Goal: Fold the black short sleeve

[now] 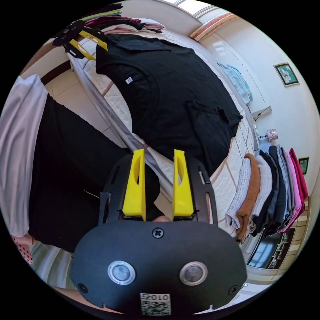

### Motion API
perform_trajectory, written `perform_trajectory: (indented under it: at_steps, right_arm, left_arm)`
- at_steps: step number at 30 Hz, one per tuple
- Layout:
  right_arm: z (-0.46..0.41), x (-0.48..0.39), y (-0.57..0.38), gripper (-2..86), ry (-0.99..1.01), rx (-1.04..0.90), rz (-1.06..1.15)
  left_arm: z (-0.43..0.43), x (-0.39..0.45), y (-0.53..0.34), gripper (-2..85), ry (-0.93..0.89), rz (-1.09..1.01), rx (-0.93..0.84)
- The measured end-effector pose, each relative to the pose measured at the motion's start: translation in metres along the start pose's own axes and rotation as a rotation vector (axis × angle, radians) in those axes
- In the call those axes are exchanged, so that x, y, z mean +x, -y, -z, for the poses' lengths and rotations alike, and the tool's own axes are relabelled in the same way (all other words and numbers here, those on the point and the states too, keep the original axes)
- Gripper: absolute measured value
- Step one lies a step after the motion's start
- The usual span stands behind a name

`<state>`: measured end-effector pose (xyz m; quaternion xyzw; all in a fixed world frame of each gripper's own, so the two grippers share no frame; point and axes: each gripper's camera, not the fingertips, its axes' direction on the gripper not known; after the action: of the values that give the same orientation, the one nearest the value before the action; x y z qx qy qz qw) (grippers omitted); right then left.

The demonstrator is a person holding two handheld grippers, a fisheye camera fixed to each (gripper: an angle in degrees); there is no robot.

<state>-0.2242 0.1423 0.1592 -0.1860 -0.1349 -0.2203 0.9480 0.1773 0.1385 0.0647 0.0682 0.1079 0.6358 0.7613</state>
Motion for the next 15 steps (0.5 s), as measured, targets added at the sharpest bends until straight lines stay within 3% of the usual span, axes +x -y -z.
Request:
perform_trajectory:
  at_steps: [2, 5, 10, 15]
  right_arm:
    - [-0.006, -0.007, 0.003, 12.8, -0.032, -0.021, 0.013]
    - [-0.013, -0.012, 0.007, 12.8, -0.053, -0.025, 0.023]
    - [-0.019, -0.011, 0.019, 12.5, -0.086, 0.007, 0.036]
    - [-0.035, -0.01, 0.031, 10.7, -0.149, 0.0, 0.102]
  left_arm:
    - [0.0, -0.003, -0.005, 4.0, 0.002, -0.021, 0.002]
    - [0.003, -0.035, -0.024, 2.0, -0.141, 0.058, 0.053]
    - [-0.01, -0.126, -0.081, 0.8, -0.526, 0.323, 0.207]
    - [-0.025, -0.172, -0.114, 0.5, -0.608, 0.402, 0.294]
